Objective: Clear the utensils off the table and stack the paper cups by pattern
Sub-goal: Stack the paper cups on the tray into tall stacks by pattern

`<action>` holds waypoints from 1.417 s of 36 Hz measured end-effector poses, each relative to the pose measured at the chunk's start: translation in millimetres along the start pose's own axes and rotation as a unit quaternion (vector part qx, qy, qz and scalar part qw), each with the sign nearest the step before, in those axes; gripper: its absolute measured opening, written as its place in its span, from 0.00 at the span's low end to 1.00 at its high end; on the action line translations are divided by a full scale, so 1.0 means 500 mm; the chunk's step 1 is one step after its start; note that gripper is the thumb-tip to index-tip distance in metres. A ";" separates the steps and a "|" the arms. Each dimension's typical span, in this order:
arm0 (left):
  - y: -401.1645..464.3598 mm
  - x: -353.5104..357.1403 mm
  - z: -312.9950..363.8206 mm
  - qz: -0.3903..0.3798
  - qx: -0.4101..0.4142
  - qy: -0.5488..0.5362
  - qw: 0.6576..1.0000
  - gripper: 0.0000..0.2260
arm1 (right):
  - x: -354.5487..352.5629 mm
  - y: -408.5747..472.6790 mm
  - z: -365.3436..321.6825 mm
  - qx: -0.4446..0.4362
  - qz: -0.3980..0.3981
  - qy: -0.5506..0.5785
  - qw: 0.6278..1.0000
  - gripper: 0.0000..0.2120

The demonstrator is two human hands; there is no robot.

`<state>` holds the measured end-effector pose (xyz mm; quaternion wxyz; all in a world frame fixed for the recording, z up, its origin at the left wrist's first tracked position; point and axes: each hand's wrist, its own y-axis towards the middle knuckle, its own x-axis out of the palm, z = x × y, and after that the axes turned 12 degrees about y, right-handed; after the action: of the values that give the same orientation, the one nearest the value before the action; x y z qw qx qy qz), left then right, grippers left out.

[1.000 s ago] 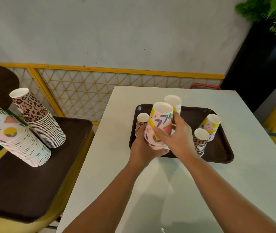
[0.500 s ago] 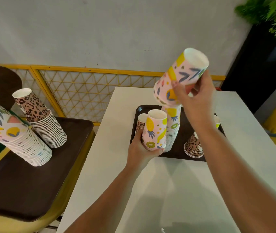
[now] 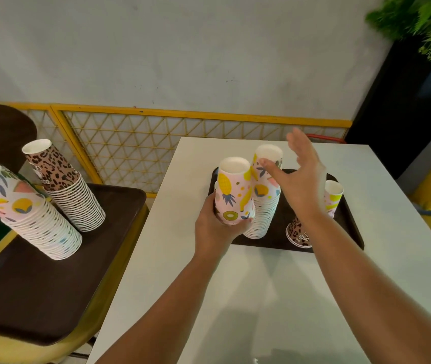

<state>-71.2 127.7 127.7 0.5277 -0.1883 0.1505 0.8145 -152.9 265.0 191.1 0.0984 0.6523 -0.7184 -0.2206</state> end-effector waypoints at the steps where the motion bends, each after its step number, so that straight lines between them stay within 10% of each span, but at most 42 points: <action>1: 0.001 -0.001 0.008 0.009 0.007 -0.002 1.000 0.28 | -0.004 -0.008 -0.007 -0.019 0.003 0.011 1.000 0.36; 9: 0.018 -0.013 0.088 0.043 0.126 0.000 0.991 0.28 | -0.016 -0.024 -0.067 -0.032 -0.166 0.011 0.986 0.37; 18: 0.050 -0.021 0.137 -0.020 0.234 -0.026 0.972 0.35 | -0.025 0.005 -0.088 -0.037 -0.116 0.026 0.992 0.27; 26: 0.085 -0.021 0.164 -0.016 0.086 -0.146 0.985 0.29 | -0.026 0.080 -0.081 -0.065 -0.011 0.022 0.998 0.29; 51: 0.092 0.151 0.100 0.008 -0.039 -0.152 0.988 0.30 | 0.008 0.021 0.117 0.005 -0.139 -0.139 0.980 0.35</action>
<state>-148.7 192.4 139.0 0.5305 -0.0816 0.0384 0.8429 -188.1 272.5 143.7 -0.0374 0.7094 -0.6281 -0.3175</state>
